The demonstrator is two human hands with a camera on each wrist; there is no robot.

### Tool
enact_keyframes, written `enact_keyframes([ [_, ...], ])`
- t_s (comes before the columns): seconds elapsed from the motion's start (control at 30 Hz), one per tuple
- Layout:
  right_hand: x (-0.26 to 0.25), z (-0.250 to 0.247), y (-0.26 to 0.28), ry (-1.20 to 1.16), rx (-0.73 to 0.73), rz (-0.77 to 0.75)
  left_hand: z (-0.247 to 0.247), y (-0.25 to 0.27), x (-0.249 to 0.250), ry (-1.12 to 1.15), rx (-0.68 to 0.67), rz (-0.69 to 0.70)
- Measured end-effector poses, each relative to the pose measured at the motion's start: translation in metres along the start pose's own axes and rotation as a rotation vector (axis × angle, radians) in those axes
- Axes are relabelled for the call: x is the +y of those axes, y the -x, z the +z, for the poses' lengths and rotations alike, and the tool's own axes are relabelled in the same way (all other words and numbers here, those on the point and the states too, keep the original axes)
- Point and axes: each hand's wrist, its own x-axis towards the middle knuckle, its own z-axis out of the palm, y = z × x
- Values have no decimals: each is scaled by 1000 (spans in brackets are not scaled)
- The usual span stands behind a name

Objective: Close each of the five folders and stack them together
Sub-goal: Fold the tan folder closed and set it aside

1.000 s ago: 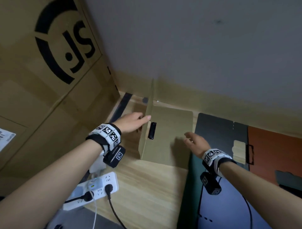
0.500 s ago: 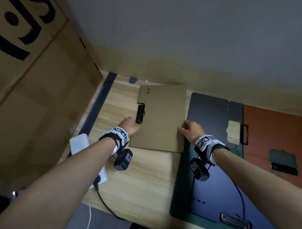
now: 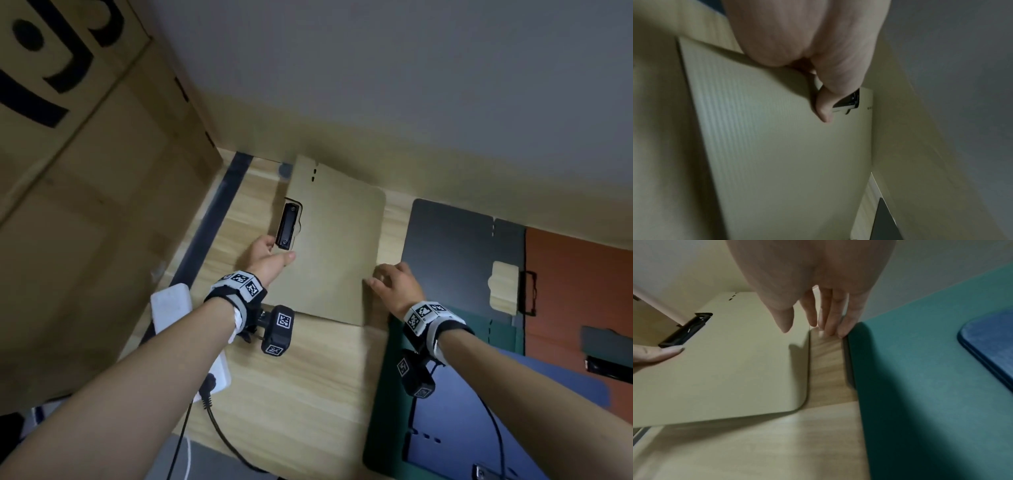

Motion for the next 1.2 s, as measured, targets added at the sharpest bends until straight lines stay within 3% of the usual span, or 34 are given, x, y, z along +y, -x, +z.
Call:
enact_keyframes([
  [0.17, 6, -29, 10, -120, 34, 20, -2, 21, 29, 40, 10, 128],
  [0.37, 26, -75, 27, -334, 90, 67, 17, 59, 33, 11, -159, 194],
  [0.6, 96, -113, 59, -715, 375, 220, 101, 125, 28, 3, -221, 296],
  [0.67, 123, -126, 71, -728, 454, 259, 131, 137, 19, -27, -285, 313],
  [0.8, 179, -151, 99, -672, 533, 300, 176, 162, 7, -129, -543, 241],
  [0.87, 206, -164, 112, -591, 517, 272, 185, 169, 2, -205, -632, 207],
  [0.93, 229, -175, 124, -491, 463, 221, 188, 168, -5, -309, -637, 197],
  [1.07, 258, -186, 140, -252, 227, 83, 186, 161, -23, -499, -504, 136],
  [1.2, 262, -170, 144, 29, -50, 55, 184, 159, -42, -461, -390, 74],
])
